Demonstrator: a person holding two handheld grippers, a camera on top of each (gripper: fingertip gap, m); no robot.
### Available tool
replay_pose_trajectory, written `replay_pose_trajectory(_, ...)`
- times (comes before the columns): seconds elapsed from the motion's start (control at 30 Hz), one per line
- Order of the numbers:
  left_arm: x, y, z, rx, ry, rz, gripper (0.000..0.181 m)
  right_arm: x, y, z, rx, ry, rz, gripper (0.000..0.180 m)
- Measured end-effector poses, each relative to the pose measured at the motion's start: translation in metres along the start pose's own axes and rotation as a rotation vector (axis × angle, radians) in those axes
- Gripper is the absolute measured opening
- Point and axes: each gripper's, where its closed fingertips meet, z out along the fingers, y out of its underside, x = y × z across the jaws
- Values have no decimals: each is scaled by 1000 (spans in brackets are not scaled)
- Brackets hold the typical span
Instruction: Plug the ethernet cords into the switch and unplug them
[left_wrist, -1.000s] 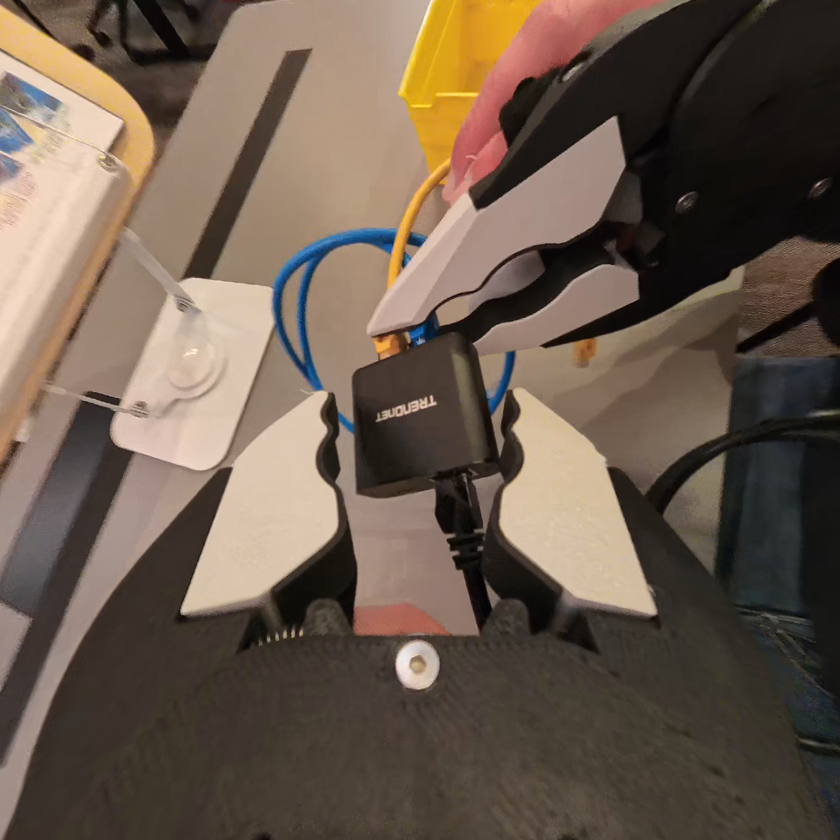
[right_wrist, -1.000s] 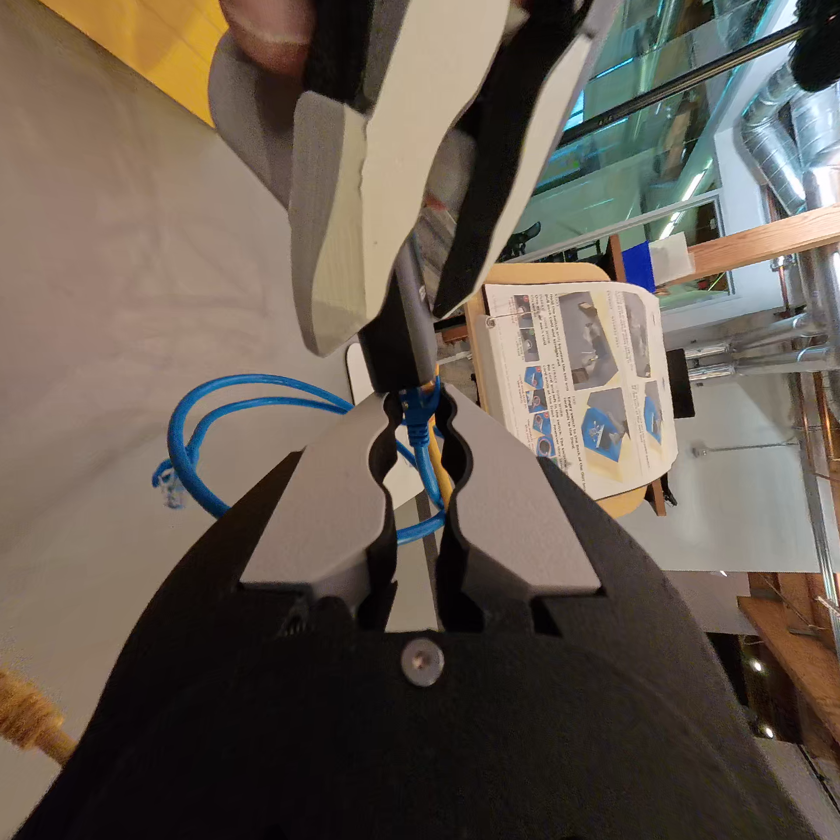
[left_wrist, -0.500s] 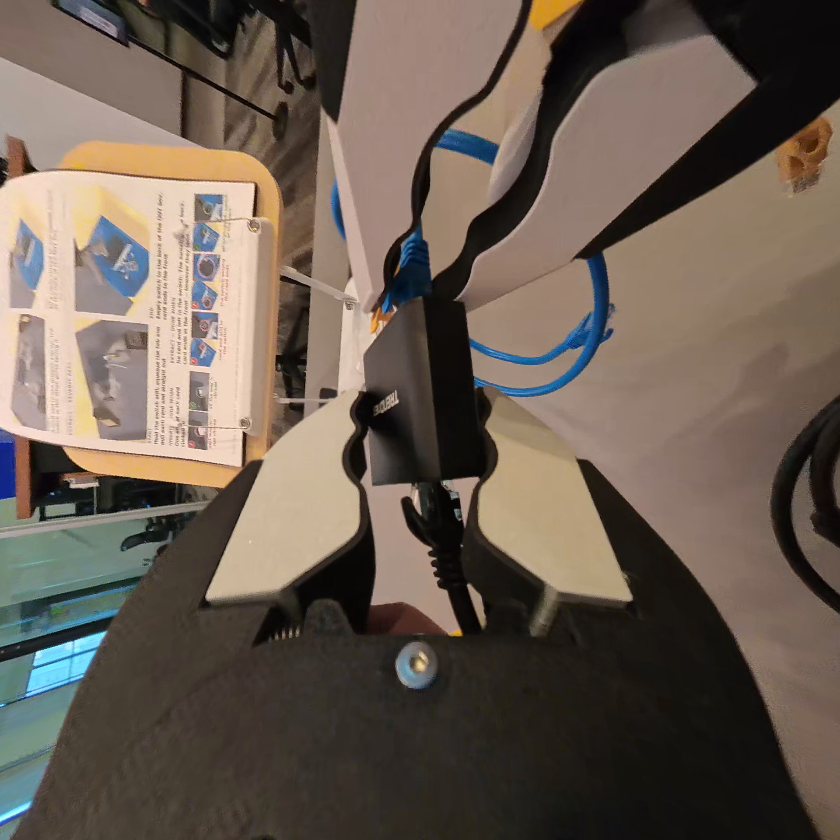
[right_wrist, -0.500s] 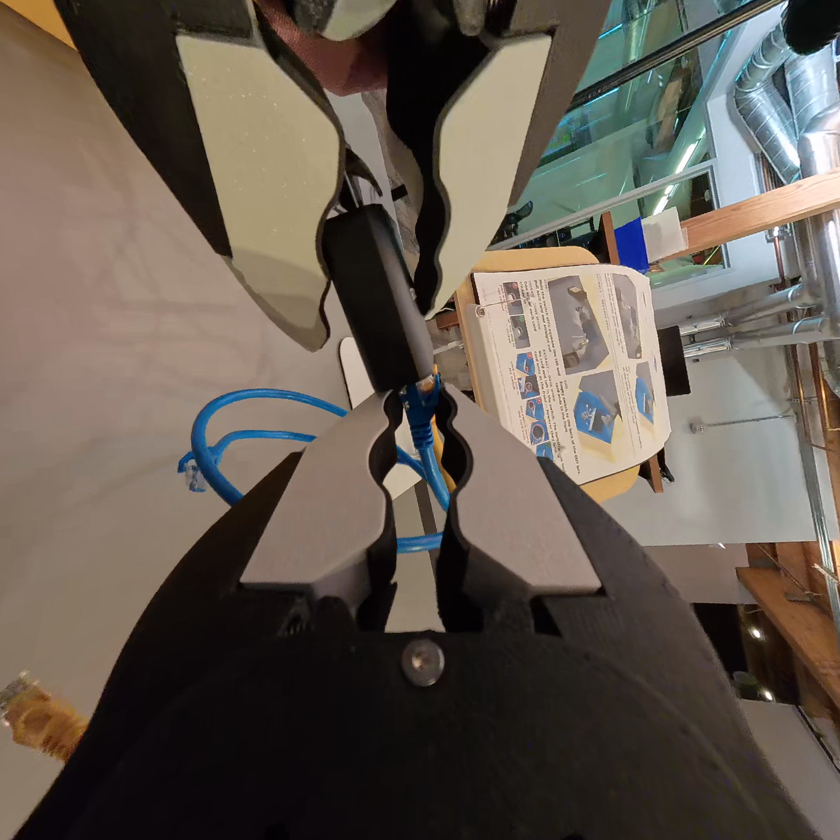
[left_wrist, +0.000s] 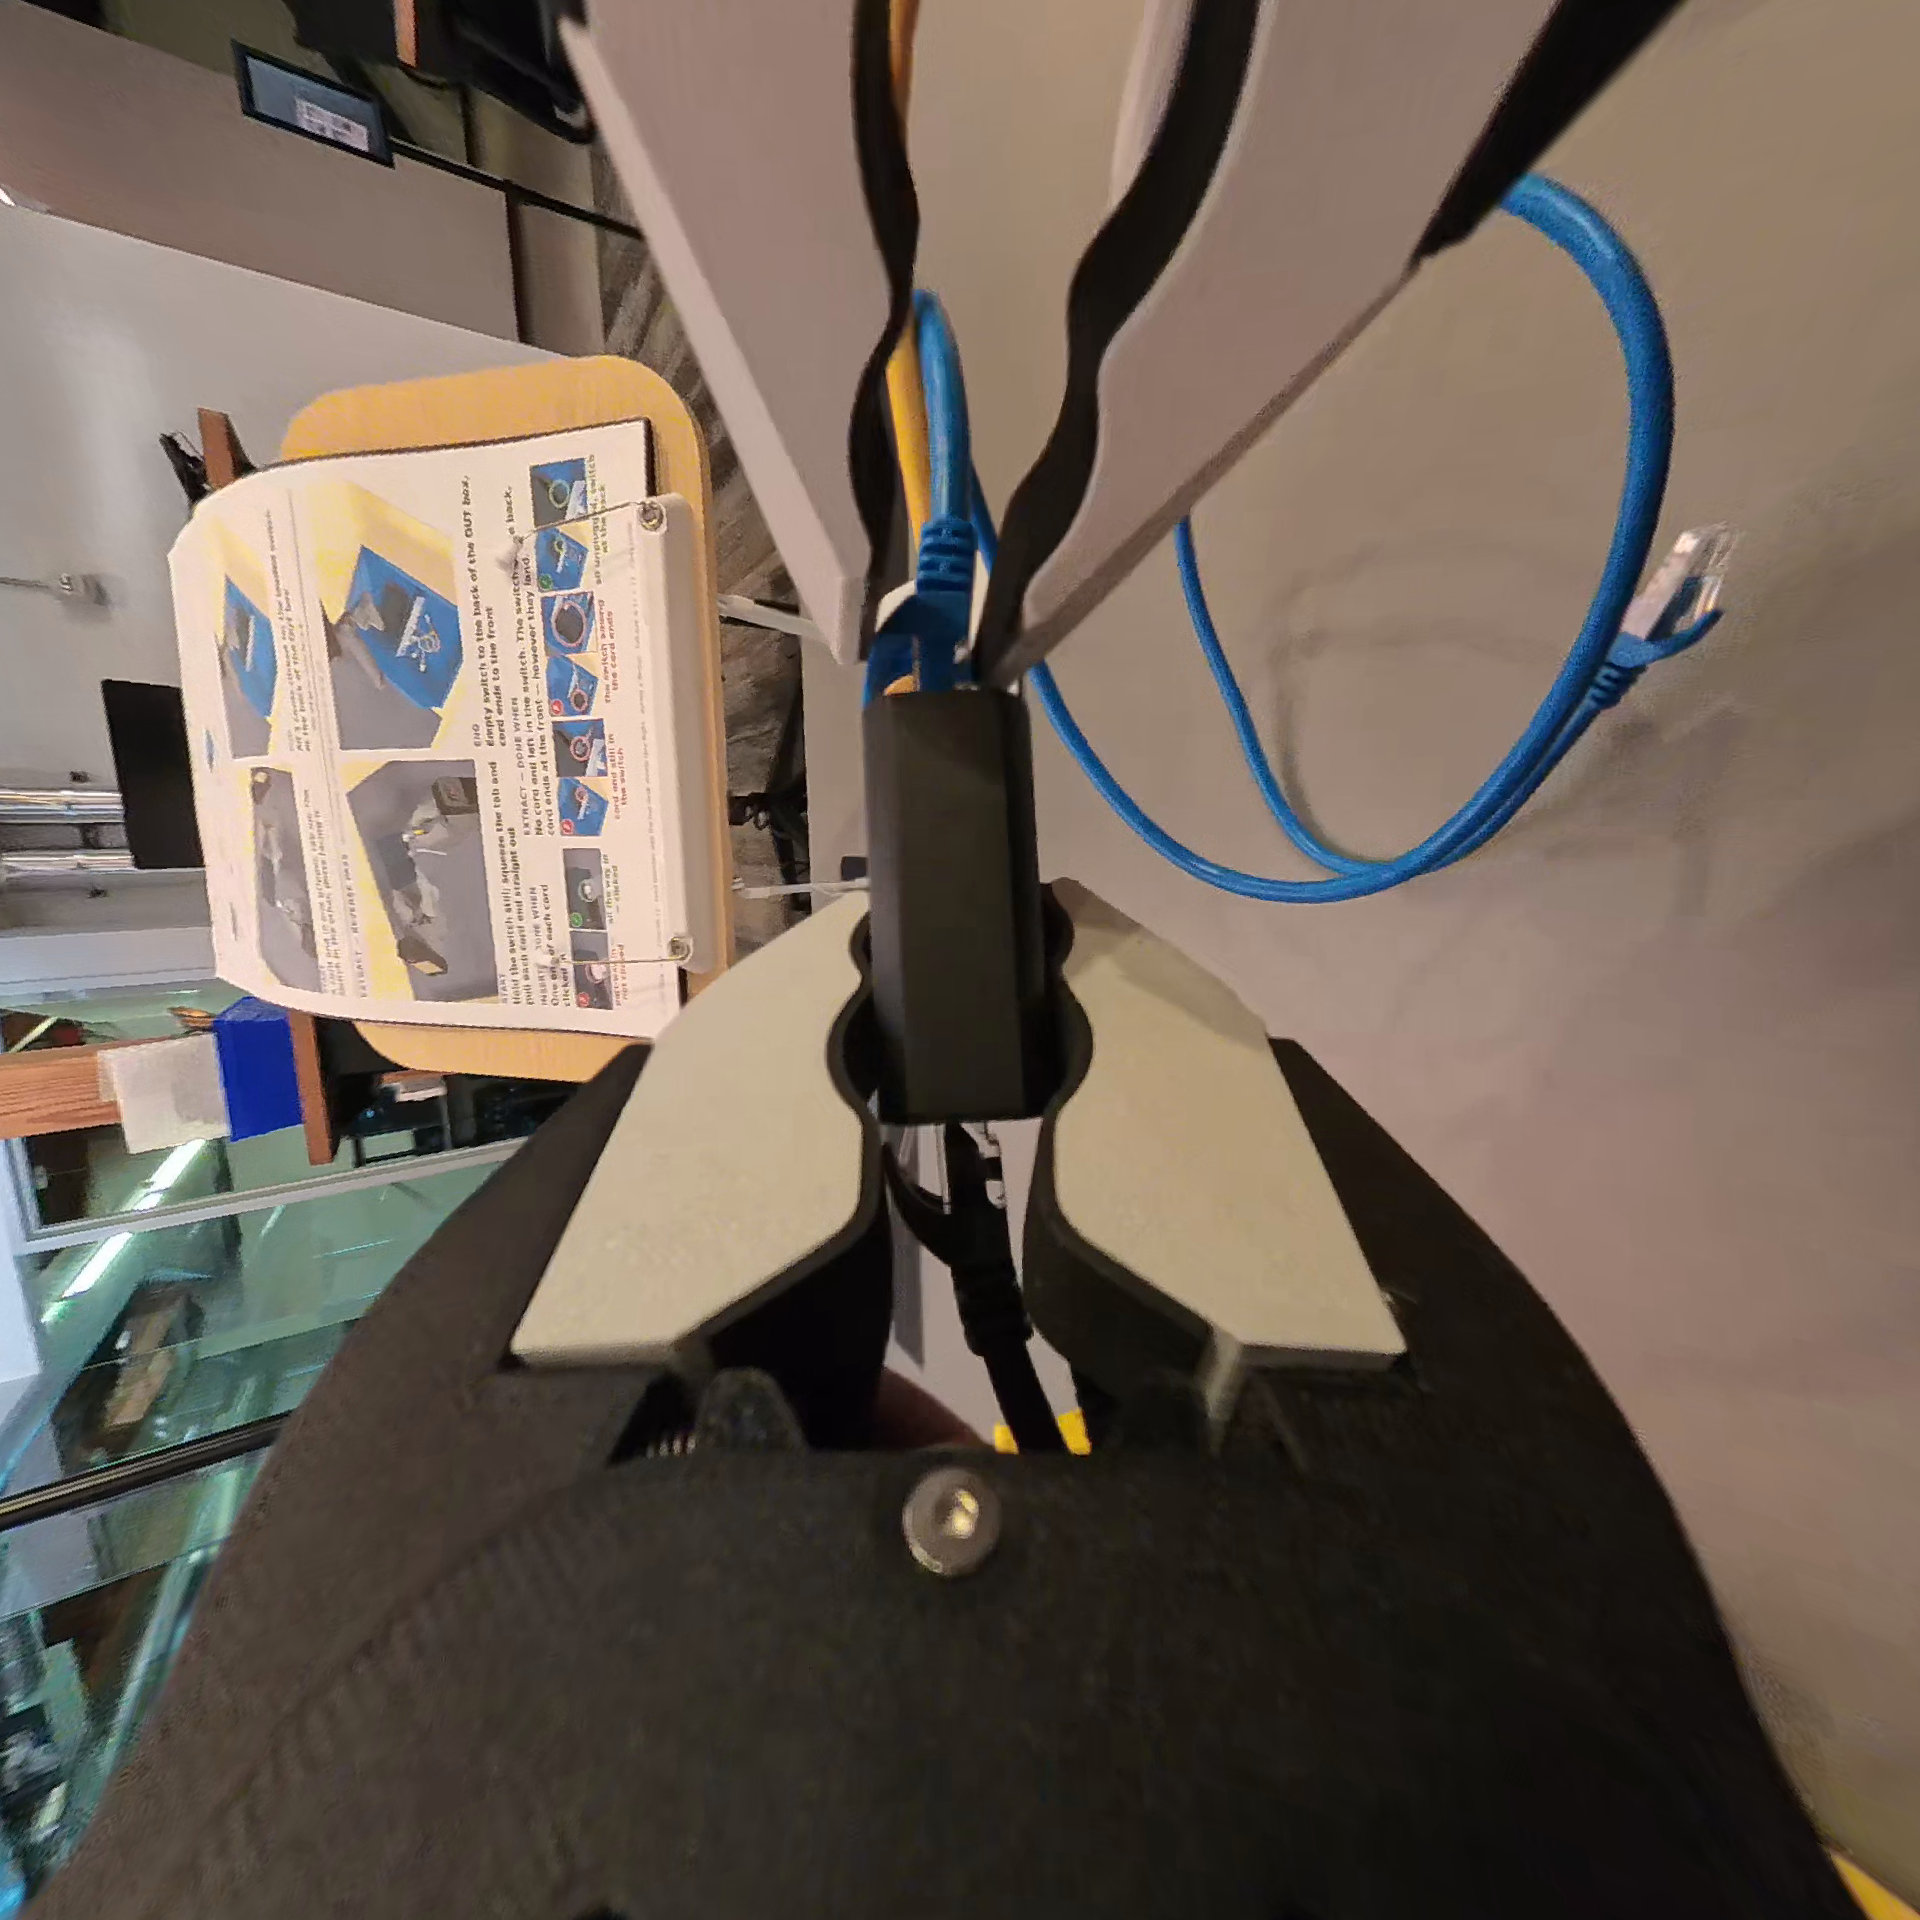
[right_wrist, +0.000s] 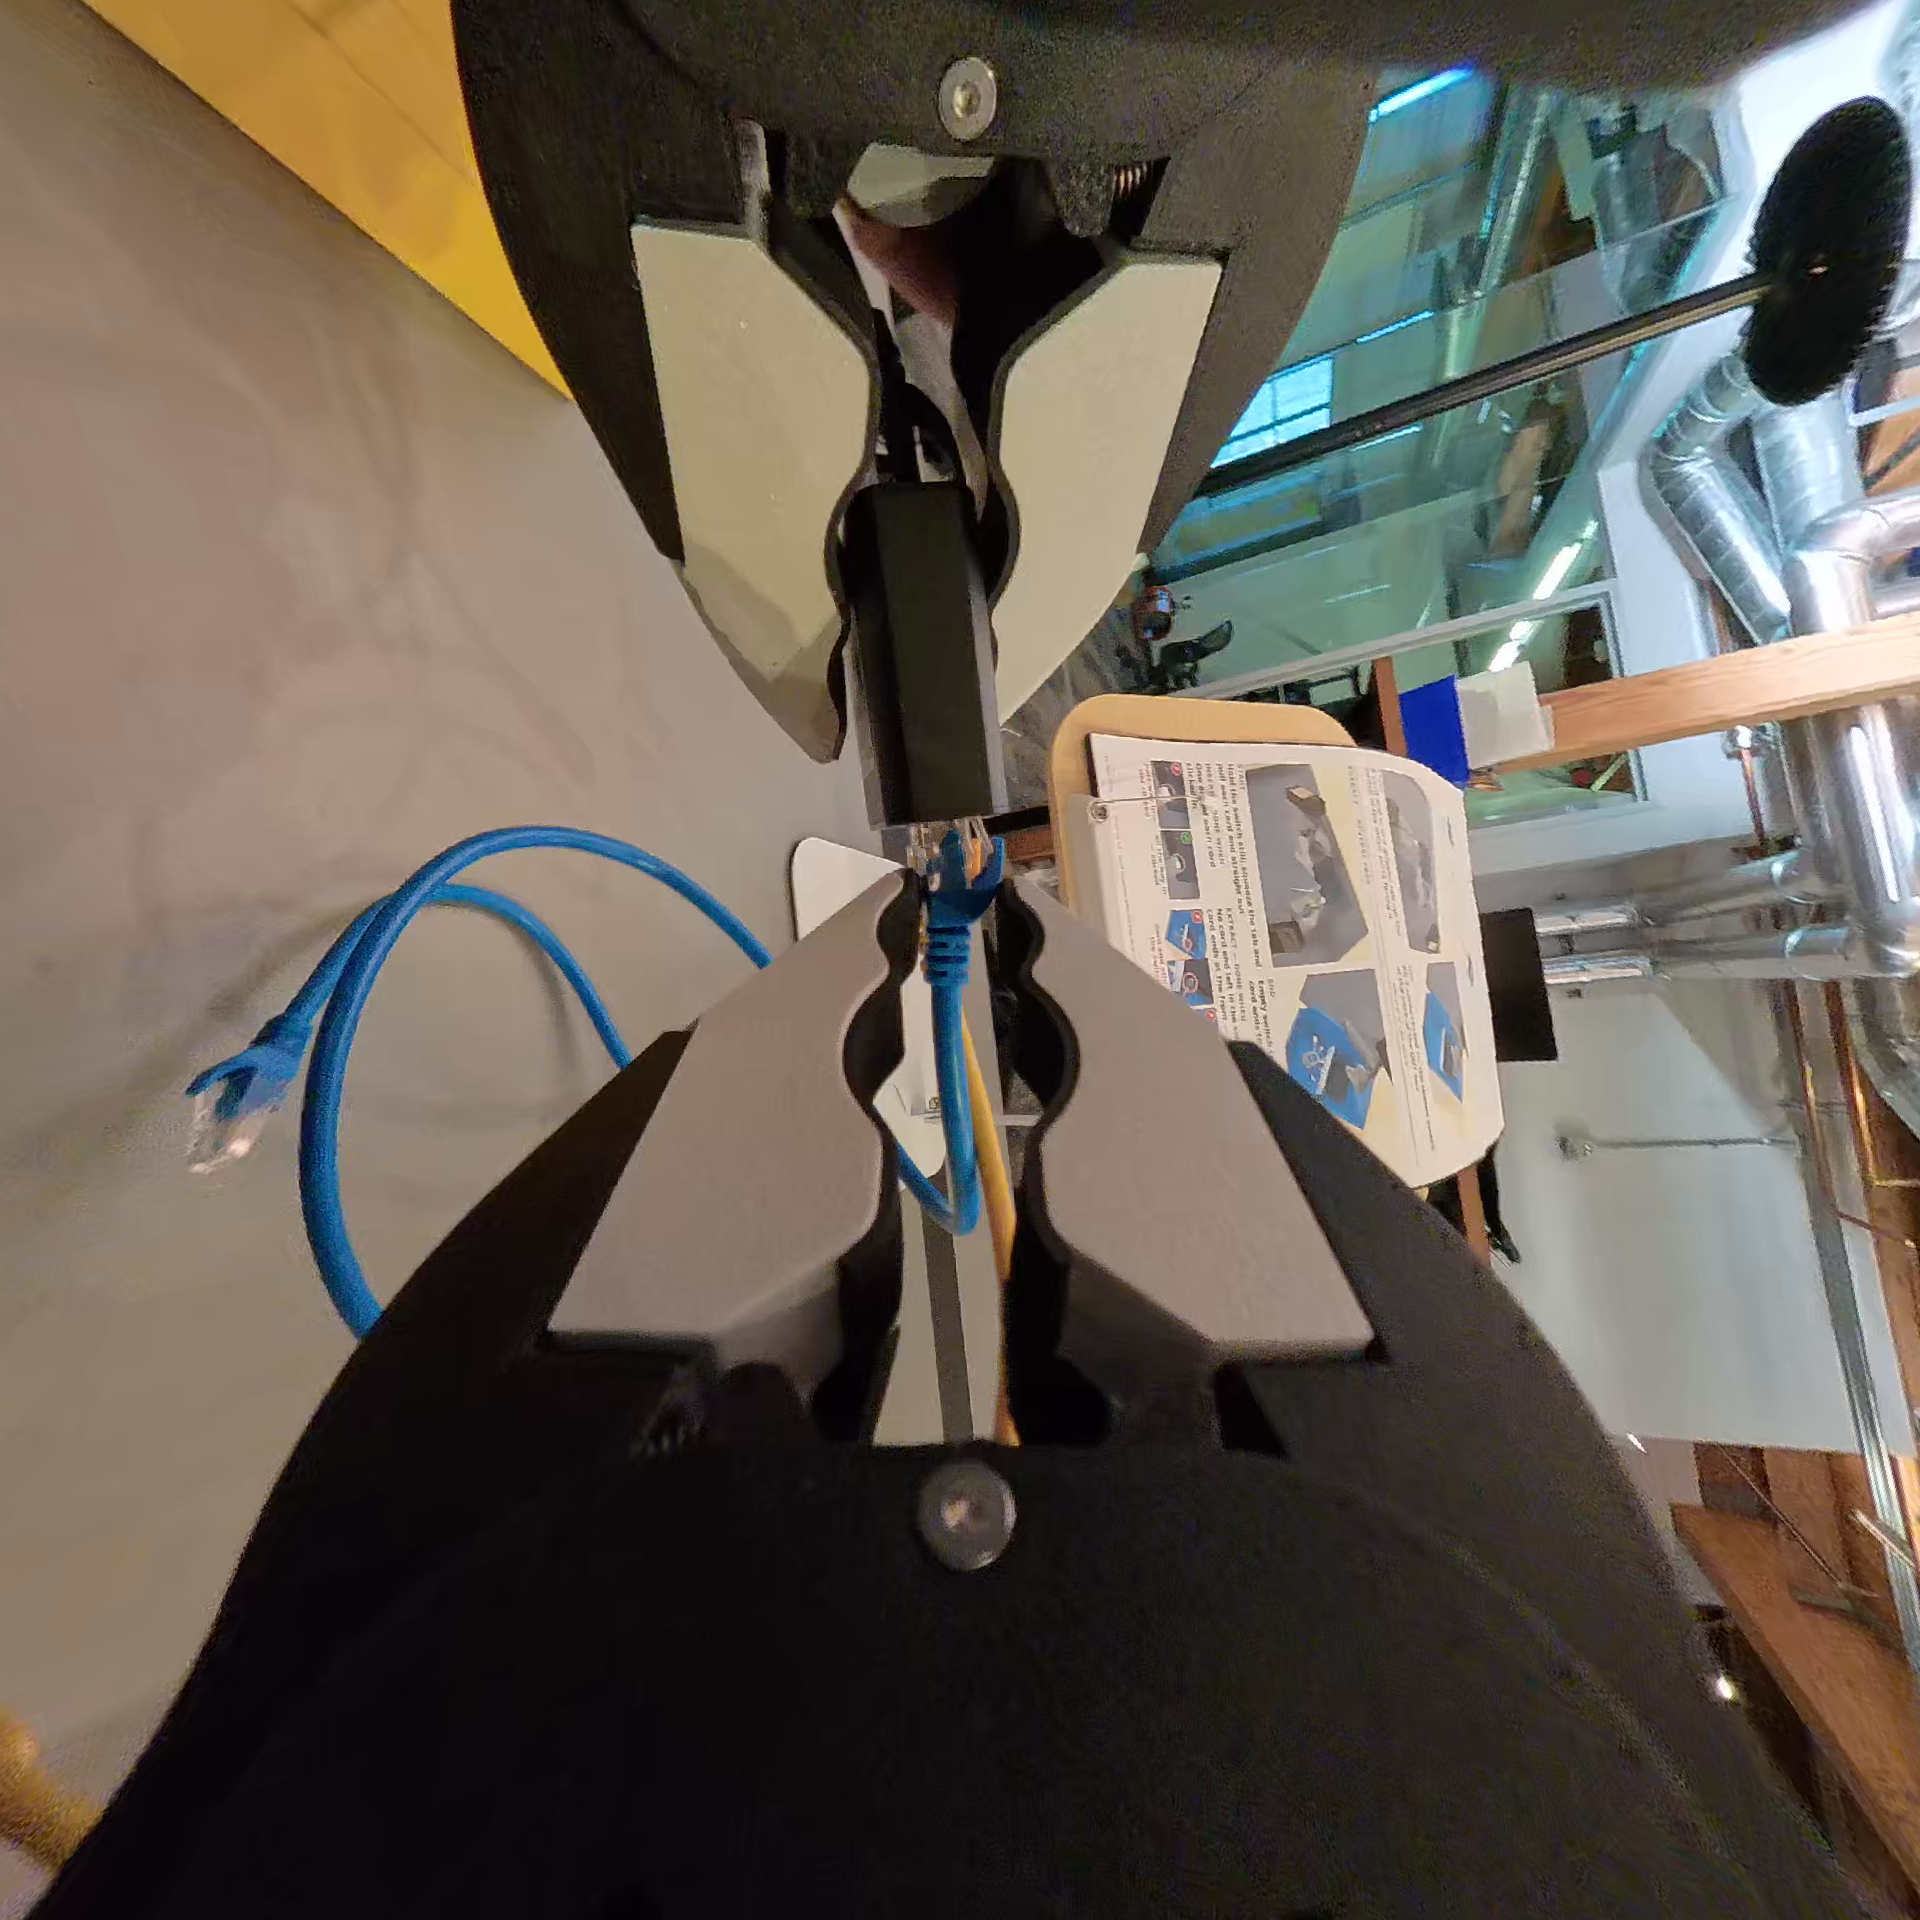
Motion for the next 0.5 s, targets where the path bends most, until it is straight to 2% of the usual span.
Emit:
replay_pose_trajectory(0.23,-3,-2,-7,4,-30,41,25,-1,-11,-3,37,-39,-90,17)
replay_pose_trajectory(0.5,0,-4,-10,9,-29,76,25,-5,-13,-6,39,-88,-163,12)
